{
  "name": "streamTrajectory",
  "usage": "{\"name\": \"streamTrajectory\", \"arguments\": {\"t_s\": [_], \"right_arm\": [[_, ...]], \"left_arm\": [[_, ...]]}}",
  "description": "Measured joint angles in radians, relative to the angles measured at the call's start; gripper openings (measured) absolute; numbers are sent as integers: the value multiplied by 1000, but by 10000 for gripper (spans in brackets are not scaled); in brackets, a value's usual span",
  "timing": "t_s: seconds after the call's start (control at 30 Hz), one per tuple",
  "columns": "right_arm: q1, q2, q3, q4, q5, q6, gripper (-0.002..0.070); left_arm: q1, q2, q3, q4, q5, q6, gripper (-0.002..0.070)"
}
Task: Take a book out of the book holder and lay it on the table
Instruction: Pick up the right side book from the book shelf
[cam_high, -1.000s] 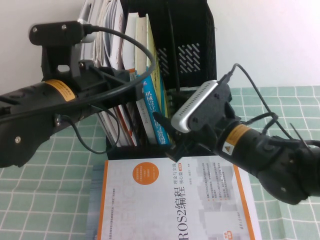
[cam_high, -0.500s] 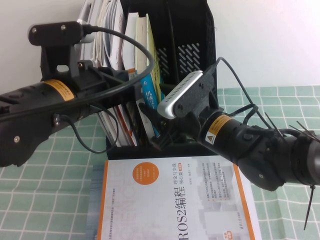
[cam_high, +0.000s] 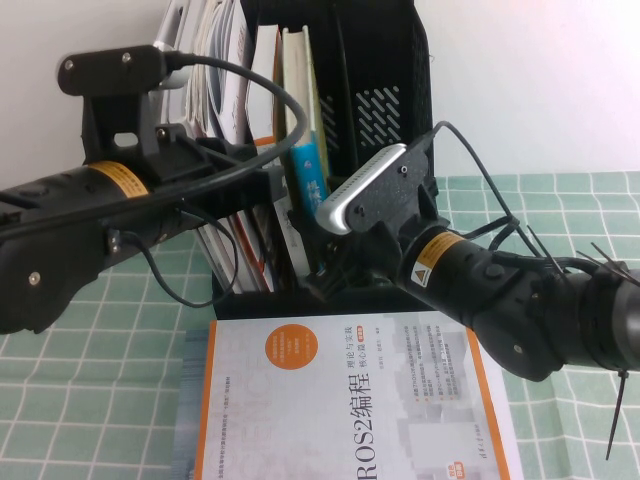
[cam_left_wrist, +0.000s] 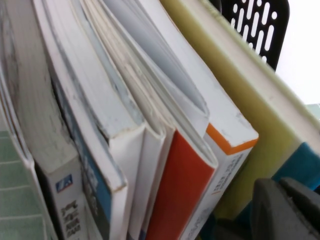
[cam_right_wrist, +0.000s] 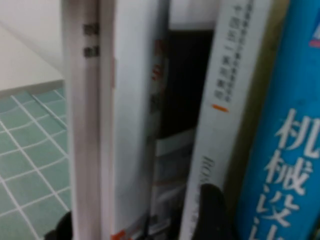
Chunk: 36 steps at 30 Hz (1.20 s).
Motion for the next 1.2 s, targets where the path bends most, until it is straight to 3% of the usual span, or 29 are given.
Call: {"name": "streamTrajectory", "arguments": {"t_s": [0.23,0.47,0.9,1.2], "right_arm": [[0,-15,8,117,32,-66,440],[0,-19,13,103,52,-64,351],[0,-28,165,162,-239,-59,307],[0,-139,192,261,-223,-205,305]], "left_arm": [[0,0,0,0,3,-20,-3],[0,0,0,0,4,-22,-3],[0,0,0,0,54,-22,-3],[0,-47,0,10,80,33,-3]]}}
